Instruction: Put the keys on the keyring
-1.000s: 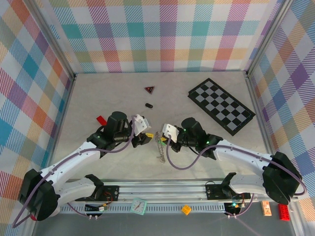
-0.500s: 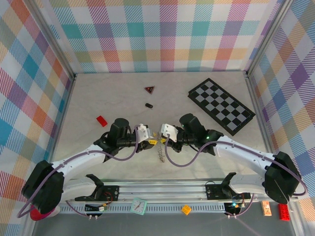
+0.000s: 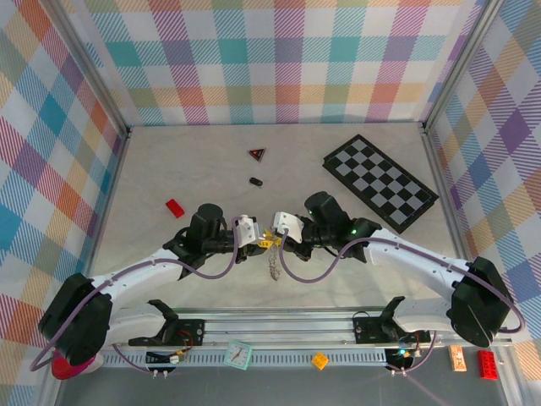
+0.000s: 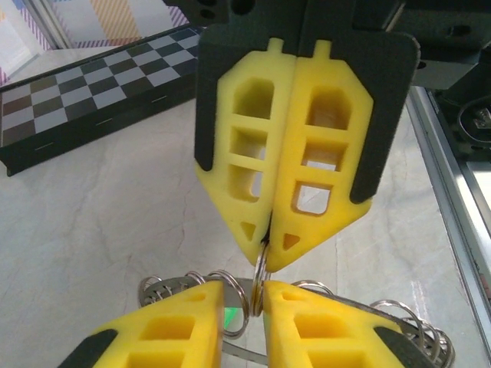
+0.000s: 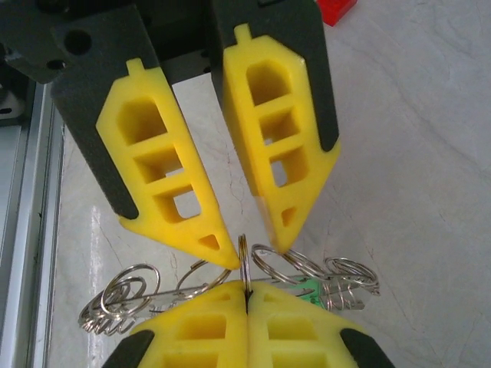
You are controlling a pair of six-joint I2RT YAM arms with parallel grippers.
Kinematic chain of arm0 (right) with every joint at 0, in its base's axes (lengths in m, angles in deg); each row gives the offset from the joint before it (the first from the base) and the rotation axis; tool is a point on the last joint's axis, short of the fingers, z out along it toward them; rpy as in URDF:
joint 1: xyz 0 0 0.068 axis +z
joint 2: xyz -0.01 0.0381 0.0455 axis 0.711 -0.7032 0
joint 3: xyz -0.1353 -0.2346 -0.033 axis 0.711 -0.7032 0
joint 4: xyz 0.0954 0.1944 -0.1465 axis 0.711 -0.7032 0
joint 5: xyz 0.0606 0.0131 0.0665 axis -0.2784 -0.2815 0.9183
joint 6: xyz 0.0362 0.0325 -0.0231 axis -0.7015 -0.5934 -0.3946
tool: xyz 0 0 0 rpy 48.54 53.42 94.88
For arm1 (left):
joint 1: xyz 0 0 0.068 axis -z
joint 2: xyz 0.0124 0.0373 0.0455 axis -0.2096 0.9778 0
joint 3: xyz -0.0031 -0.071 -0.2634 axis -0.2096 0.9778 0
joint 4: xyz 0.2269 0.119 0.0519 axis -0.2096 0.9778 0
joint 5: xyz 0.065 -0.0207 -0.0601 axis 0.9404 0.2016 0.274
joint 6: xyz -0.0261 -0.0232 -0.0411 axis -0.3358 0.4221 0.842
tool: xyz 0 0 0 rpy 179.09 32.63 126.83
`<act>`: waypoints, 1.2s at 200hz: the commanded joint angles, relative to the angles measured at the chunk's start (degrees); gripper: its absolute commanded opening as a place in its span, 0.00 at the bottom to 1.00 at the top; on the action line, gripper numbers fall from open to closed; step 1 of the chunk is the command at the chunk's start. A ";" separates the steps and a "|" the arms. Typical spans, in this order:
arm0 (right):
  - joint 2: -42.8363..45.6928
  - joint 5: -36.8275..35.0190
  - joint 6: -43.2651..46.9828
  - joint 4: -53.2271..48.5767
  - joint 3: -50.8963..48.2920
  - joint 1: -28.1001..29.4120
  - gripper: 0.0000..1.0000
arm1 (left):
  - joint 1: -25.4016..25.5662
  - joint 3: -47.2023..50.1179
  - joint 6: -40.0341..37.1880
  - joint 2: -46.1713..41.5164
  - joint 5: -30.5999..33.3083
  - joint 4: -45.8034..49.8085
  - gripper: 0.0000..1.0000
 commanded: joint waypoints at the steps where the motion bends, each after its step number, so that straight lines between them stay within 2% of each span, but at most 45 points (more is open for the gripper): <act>1: -0.19 4.02 1.39 -0.95 2.71 0.06 0.00 | 0.50 -1.02 -2.01 0.52 -1.82 -0.37 0.15; 31: 1.22 4.52 -0.18 1.14 1.40 -0.14 0.00 | 0.51 -0.64 -1.38 0.02 -1.97 -1.82 0.00; 46: 4.82 6.17 -3.83 8.15 -3.07 -2.06 0.23 | 0.51 0.71 1.01 -0.17 -2.55 -5.14 0.00; 52: 6.21 7.55 -5.65 11.38 -5.20 -3.76 0.28 | 0.51 1.61 2.48 -0.27 -2.81 -7.85 0.00; 61: 7.86 10.54 -8.49 15.76 -8.20 -6.17 0.32 | 0.51 3.42 5.48 -0.19 -3.01 -13.19 0.00; 80: 9.25 14.50 -12.80 23.60 -12.91 -9.32 0.33 | 0.42 7.71 13.01 1.55 -3.37 -27.82 0.00; 99: 9.01 16.69 -14.51 30.03 -16.08 -9.79 0.32 | 0.42 10.93 19.18 5.26 -3.98 -41.62 0.00; 127: 7.01 19.33 -14.22 33.70 -18.16 -9.82 0.31 | 0.16 13.43 27.27 13.95 -5.26 -60.94 0.00; 152: 5.91 19.92 -13.99 34.49 -18.66 -9.82 0.30 | 0.38 12.27 27.55 15.99 -7.29 -60.60 0.00; 209: 7.87 14.67 -10.97 33.18 -19.63 -9.78 0.25 | 0.15 13.48 27.35 13.94 -7.73 -60.24 0.00; 240: 7.00 17.46 -10.60 31.73 -18.41 -9.78 0.26 | 0.16 12.79 27.52 14.49 -8.43 -60.25 0.00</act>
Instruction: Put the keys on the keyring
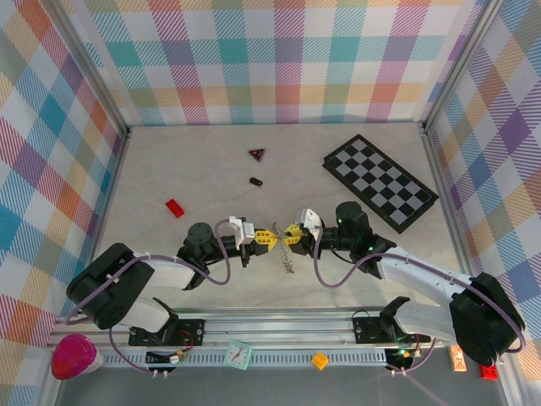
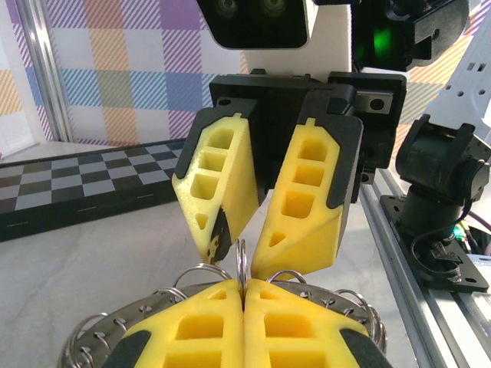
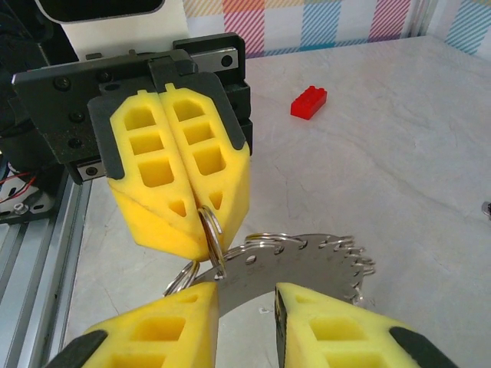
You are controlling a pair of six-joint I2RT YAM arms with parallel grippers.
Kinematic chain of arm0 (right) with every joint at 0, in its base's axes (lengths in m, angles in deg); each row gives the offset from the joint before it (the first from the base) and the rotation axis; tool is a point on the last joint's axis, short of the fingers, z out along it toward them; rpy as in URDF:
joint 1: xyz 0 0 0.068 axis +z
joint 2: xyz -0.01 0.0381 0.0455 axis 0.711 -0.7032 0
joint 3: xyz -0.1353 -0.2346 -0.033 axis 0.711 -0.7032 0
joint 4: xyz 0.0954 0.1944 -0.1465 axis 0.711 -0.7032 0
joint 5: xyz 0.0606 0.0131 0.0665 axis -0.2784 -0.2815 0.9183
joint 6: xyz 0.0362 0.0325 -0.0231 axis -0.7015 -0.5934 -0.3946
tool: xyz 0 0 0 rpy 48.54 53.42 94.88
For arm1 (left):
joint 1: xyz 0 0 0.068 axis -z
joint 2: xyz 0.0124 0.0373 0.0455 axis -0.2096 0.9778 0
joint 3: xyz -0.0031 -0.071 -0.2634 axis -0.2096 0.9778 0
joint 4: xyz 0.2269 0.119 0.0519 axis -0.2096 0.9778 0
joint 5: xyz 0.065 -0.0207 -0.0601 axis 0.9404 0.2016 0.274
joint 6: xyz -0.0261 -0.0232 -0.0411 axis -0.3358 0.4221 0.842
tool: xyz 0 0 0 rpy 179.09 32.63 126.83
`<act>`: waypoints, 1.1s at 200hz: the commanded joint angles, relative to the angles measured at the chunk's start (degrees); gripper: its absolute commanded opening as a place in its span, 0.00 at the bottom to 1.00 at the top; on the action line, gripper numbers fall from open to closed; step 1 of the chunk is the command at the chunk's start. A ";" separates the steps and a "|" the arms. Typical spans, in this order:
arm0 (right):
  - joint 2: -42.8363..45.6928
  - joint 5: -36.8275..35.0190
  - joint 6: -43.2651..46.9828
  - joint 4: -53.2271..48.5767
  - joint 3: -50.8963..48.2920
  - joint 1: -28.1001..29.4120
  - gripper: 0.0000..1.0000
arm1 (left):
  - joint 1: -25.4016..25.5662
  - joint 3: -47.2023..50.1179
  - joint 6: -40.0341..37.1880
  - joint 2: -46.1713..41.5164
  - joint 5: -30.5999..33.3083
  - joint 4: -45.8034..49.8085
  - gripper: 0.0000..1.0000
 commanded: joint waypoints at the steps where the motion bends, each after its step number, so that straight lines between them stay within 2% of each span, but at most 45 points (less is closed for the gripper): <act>1: 0.14 2.85 1.43 -0.29 0.79 0.19 0.26 | -0.01 -0.33 0.59 -0.54 -2.71 -4.68 0.00; 73: -1.72 8.26 -0.61 1.75 2.09 0.19 0.25 | -0.01 -1.37 0.95 0.48 -3.67 -4.68 0.00; 155: -3.41 10.43 -1.65 4.34 2.84 0.36 0.17 | 0.07 -2.02 2.08 1.18 -5.54 -4.83 0.00; 173: -3.58 11.05 -1.53 4.43 3.12 0.32 0.12 | 0.05 -2.10 2.26 1.43 -5.81 -4.77 0.00; 191: -3.35 11.83 -0.78 3.23 3.52 0.32 0.00 | -0.01 -2.10 2.43 1.54 -5.27 -4.77 0.00; 197: -3.18 11.97 -0.15 2.09 3.80 0.32 0.00 | -0.01 -2.02 2.44 1.48 -4.77 -4.72 0.00; 220: -2.29 10.69 3.60 -6.36 6.05 0.34 0.00 | -0.02 -0.98 2.38 0.92 -1.11 -3.88 0.14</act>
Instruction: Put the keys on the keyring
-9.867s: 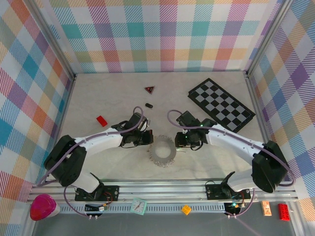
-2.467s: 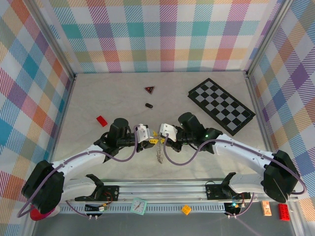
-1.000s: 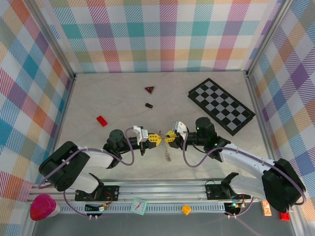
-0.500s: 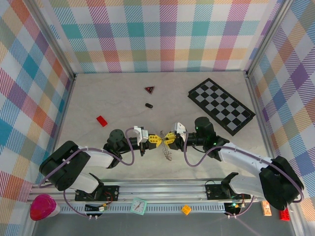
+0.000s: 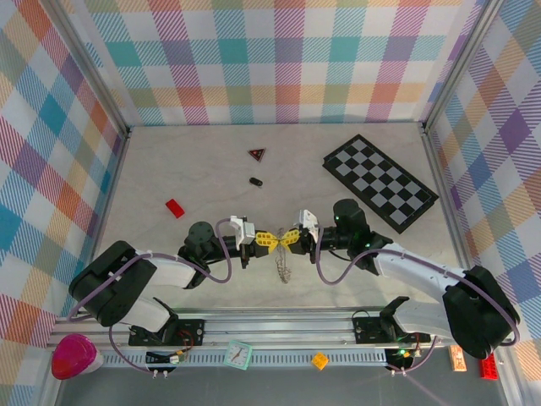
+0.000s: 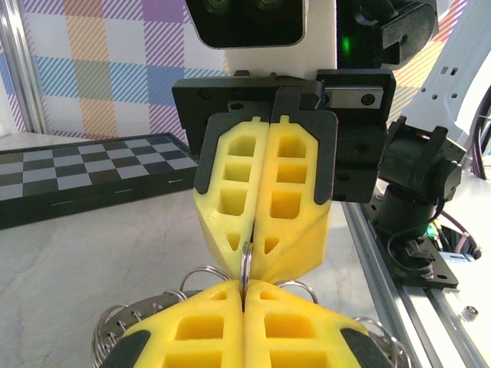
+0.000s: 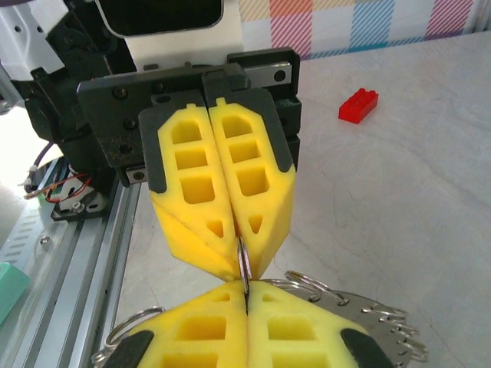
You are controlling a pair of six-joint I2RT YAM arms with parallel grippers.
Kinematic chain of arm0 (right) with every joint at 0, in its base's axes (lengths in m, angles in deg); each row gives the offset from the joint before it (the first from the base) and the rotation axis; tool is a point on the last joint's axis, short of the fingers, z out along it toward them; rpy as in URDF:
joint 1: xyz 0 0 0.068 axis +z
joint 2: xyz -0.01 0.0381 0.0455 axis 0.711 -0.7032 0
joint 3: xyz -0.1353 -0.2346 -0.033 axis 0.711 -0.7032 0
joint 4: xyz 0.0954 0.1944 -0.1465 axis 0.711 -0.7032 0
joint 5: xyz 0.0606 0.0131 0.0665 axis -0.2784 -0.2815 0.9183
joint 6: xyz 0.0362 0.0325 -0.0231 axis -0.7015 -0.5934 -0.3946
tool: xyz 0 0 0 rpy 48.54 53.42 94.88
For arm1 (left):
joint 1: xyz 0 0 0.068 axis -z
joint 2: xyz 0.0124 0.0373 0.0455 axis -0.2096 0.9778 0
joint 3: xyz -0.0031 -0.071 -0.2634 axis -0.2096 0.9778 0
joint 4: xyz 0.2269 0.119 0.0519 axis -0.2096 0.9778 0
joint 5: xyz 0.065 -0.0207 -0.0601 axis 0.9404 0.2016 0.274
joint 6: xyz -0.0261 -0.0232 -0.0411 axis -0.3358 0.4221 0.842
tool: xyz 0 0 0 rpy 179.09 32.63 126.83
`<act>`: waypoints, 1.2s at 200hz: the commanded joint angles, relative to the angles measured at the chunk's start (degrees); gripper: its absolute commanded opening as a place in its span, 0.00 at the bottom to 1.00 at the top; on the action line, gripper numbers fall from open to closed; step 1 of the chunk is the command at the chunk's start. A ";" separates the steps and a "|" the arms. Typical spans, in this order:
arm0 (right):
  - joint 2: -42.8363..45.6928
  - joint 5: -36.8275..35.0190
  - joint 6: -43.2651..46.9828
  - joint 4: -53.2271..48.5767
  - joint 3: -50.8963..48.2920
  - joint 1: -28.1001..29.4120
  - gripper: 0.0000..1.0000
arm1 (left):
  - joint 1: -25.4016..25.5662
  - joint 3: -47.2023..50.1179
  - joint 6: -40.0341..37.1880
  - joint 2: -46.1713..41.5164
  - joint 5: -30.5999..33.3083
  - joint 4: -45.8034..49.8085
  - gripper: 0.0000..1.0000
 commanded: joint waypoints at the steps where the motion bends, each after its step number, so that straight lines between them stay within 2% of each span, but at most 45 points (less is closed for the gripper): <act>1: 0.82 2.35 4.35 -6.13 4.28 0.51 0.00 | 0.14 -0.51 0.03 -0.32 1.80 -3.51 0.15; 36: 1.11 -1.80 10.12 -19.34 9.13 1.64 0.00 | 0.18 -2.14 -4.41 -4.76 4.15 10.50 0.23; 69: -0.02 -5.04 12.88 -26.07 12.52 3.32 0.00 | 0.84 -6.13 -13.05 -10.30 4.60 30.84 0.24; 88: -0.98 -6.03 14.23 -28.80 14.41 4.27 0.00 | 1.28 -7.97 -16.60 -11.89 4.67 38.62 0.24; 105: -1.81 -6.53 14.97 -30.39 15.88 5.01 0.00 | 1.79 -9.13 -18.12 -12.14 4.58 41.33 0.22; 133: -3.09 -6.94 15.53 -31.82 17.87 6.01 0.00 | 2.40 -10.94 -20.81 -11.83 3.78 45.70 0.10; 153: -3.73 -7.37 15.31 -33.36 19.16 6.23 0.00 | 2.51 -11.54 -22.02 -12.44 3.27 47.57 0.00; 171: -2.51 -9.44 13.54 -31.67 18.22 5.93 0.00 | 2.51 -11.40 -22.31 -13.34 3.56 48.47 0.00; 185: 0.37 -9.63 10.14 -26.89 14.77 4.19 0.29 | 2.51 -10.10 -21.29 -14.14 3.82 46.04 0.00; 191: 1.45 -9.12 8.69 -24.73 13.05 3.18 0.33 | 2.51 -9.22 -20.03 -14.40 4.21 43.56 0.00; 240: 5.95 -10.60 4.26 -13.18 2.61 1.56 0.35 | 2.42 -3.59 -12.03 -13.36 5.02 24.61 0.00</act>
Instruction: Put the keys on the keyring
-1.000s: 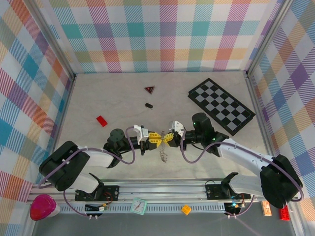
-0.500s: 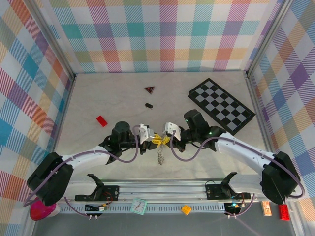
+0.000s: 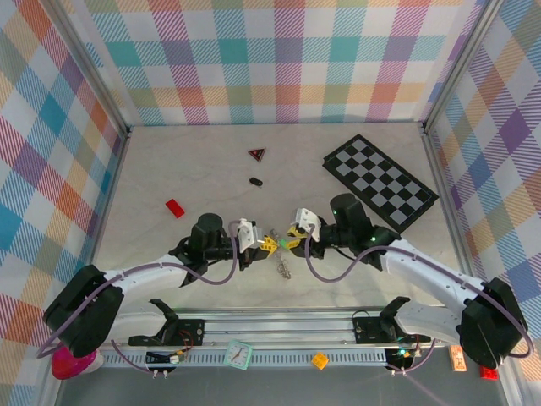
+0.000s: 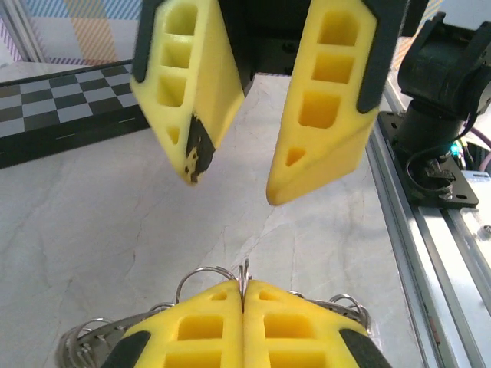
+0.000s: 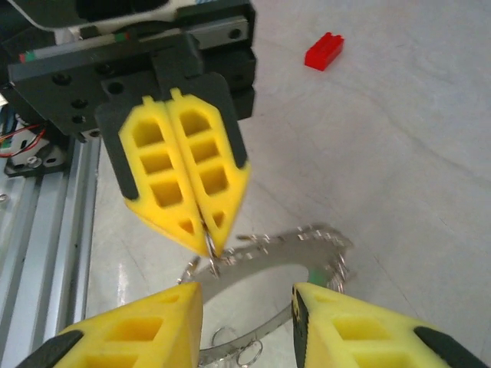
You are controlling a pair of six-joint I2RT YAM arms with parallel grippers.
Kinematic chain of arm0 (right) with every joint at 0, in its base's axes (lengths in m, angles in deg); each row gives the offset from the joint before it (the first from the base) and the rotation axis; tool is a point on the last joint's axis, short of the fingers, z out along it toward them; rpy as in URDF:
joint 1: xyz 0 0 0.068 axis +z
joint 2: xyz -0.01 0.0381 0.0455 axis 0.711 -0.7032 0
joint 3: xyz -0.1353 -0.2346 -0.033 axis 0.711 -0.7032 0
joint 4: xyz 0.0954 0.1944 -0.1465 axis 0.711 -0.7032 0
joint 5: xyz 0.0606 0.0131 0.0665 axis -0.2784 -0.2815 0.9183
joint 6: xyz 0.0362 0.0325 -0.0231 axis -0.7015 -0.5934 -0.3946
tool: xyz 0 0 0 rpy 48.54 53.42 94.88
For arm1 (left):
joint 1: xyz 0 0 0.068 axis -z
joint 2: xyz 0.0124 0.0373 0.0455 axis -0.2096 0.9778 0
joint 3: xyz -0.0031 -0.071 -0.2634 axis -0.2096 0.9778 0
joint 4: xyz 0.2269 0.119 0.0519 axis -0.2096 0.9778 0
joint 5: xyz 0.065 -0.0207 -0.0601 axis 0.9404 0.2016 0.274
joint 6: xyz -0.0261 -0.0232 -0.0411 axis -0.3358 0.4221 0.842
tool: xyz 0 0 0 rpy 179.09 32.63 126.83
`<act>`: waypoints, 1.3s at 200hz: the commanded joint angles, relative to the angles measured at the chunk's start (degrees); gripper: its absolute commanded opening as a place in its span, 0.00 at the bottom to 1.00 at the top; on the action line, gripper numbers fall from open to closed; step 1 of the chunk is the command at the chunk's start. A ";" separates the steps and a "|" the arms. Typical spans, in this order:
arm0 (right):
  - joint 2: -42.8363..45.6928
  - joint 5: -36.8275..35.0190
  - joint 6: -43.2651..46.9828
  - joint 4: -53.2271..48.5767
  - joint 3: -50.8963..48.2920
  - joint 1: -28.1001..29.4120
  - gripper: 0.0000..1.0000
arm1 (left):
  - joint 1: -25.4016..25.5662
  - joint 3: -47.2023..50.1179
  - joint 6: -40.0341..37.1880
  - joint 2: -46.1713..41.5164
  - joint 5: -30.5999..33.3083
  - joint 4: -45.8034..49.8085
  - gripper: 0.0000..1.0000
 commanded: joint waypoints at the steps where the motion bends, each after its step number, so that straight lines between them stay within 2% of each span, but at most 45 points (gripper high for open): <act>1: 0.65 0.57 -2.95 7.49 -3.59 0.08 0.35 | 0.44 1.73 4.17 -0.01 -0.33 -12.68 0.00; 51: -3.29 3.42 -2.49 11.12 -3.56 0.26 0.29 | 0.43 3.12 7.54 2.23 -1.65 -19.16 0.00; 149: -5.19 8.33 -3.82 15.39 -2.99 0.79 0.22 | 0.43 3.28 9.46 5.25 -2.39 -23.75 0.00; 172: -6.24 8.58 -4.00 15.94 -2.50 1.02 0.15 | 0.43 3.28 10.29 6.06 -2.61 -25.71 0.00; 190: -6.57 8.30 -4.09 16.43 -2.15 1.05 0.00 | 0.42 3.50 10.83 6.53 -2.50 -26.84 0.00; 206: -6.14 7.60 -3.54 15.80 -1.99 1.04 0.00 | 0.43 3.71 11.01 6.36 -1.46 -26.58 0.00; 218: -5.45 6.89 -2.48 13.90 -1.46 1.04 0.00 | 0.43 3.96 10.71 5.63 -0.08 -24.84 0.12; 232: -4.91 5.97 -0.40 9.25 -0.05 1.10 0.00 | 0.43 3.60 8.56 3.46 0.98 -18.79 0.21; 260: -4.89 4.25 3.76 0.39 3.39 1.47 0.00 | 0.52 0.28 0.48 -1.99 2.44 0.82 0.27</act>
